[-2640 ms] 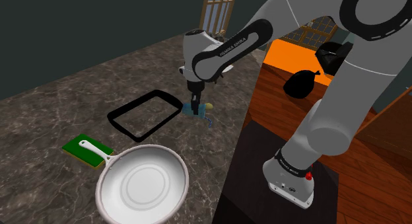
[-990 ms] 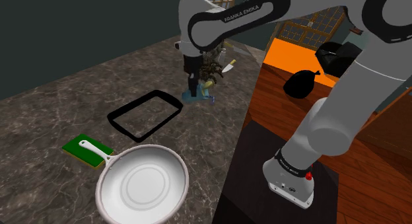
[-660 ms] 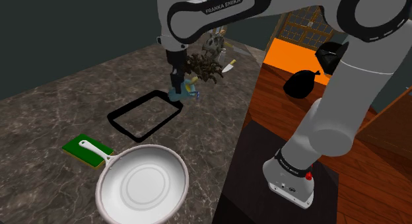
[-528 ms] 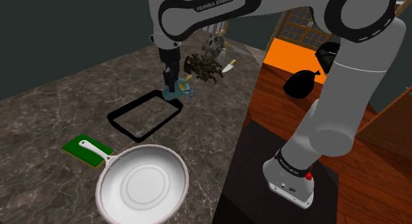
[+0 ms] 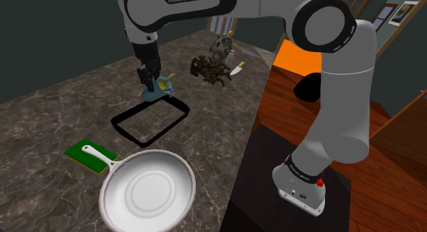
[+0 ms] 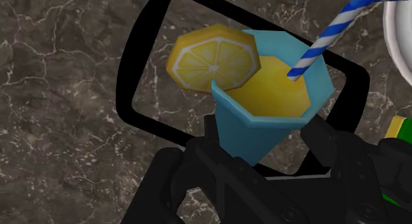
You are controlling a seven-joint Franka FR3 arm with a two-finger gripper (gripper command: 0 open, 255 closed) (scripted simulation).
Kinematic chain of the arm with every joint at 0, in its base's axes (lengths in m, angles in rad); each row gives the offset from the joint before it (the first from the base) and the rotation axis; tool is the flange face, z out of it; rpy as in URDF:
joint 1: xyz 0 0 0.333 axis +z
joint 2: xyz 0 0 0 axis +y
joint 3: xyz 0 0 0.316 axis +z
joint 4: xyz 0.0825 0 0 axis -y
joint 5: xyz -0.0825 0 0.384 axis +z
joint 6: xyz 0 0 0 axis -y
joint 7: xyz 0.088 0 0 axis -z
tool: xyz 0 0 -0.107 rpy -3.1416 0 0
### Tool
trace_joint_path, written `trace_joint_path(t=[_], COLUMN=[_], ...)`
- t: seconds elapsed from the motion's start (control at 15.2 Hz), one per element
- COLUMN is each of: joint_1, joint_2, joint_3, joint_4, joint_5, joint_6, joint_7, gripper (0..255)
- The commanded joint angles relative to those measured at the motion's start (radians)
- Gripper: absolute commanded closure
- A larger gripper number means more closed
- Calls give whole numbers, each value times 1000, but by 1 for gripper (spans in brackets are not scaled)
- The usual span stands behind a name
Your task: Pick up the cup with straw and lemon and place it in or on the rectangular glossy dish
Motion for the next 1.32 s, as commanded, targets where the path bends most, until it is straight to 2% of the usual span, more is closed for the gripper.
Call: trace_joint_path(t=[0.0, 0.99, 1.25], joint_1=[7, 7, 7], joint_2=[29, 96, 96], joint_3=[-1, -9, -9], joint_4=[19, -81, -81], joint_5=[-4, -20, -20], joint_6=[9, 174, 174], joint_7=[7, 21, 21], gripper=[255, 255, 255])
